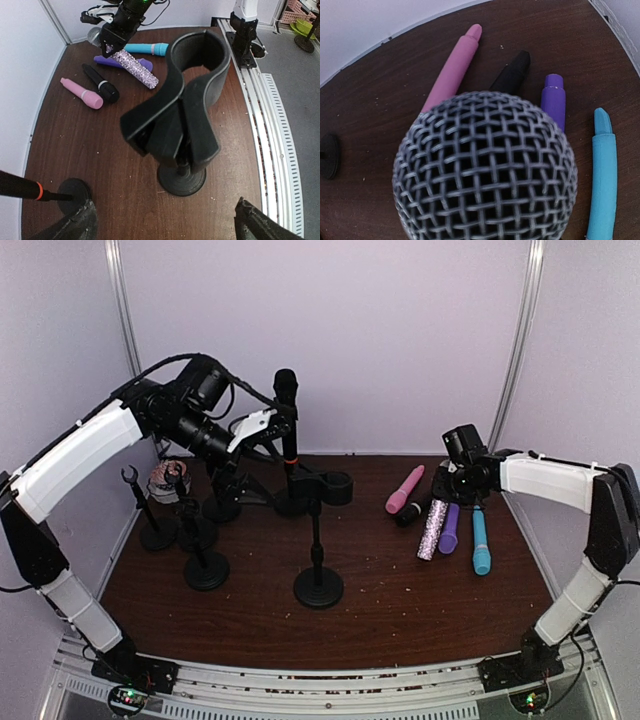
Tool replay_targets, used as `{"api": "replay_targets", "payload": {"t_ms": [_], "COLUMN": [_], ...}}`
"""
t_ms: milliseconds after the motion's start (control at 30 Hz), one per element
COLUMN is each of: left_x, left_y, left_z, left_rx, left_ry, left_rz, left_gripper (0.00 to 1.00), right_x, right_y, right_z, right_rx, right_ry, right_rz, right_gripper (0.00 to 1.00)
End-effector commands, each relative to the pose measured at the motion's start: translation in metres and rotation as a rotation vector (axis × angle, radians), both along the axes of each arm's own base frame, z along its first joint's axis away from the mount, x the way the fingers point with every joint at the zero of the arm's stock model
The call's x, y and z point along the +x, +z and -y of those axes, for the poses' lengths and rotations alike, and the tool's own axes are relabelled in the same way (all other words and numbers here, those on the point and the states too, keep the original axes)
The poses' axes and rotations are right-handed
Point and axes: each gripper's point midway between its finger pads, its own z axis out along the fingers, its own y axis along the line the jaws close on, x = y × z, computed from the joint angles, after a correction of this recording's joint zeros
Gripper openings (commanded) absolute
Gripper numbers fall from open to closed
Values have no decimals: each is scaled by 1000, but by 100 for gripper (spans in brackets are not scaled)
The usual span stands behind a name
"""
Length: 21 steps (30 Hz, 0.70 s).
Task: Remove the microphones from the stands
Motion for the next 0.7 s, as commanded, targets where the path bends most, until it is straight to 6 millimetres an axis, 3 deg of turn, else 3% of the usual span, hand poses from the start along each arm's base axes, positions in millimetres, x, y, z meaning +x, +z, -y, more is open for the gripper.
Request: {"api": "replay_targets", "payload": {"t_ms": [0, 100, 333, 667], "left_x": [10, 8, 6, 15], "left_y": [4, -4, -14, -21], "left_z": [-14, -20, -22, -17], "left_rx": [-37, -31, -33, -44], "left_ry": [93, 115, 143, 202], "left_rz": [14, -2, -34, -93], "left_gripper": [98, 98, 98, 98], "right_x": [30, 39, 46, 50], "right_y": [-1, -18, -35, -38], "right_z": [8, 14, 23, 29], "right_rx": [77, 100, 118, 95], "right_ry": [-80, -113, -188, -203], "right_rz": [13, -32, -69, -76], "right_gripper": [0, 0, 17, 36]}}
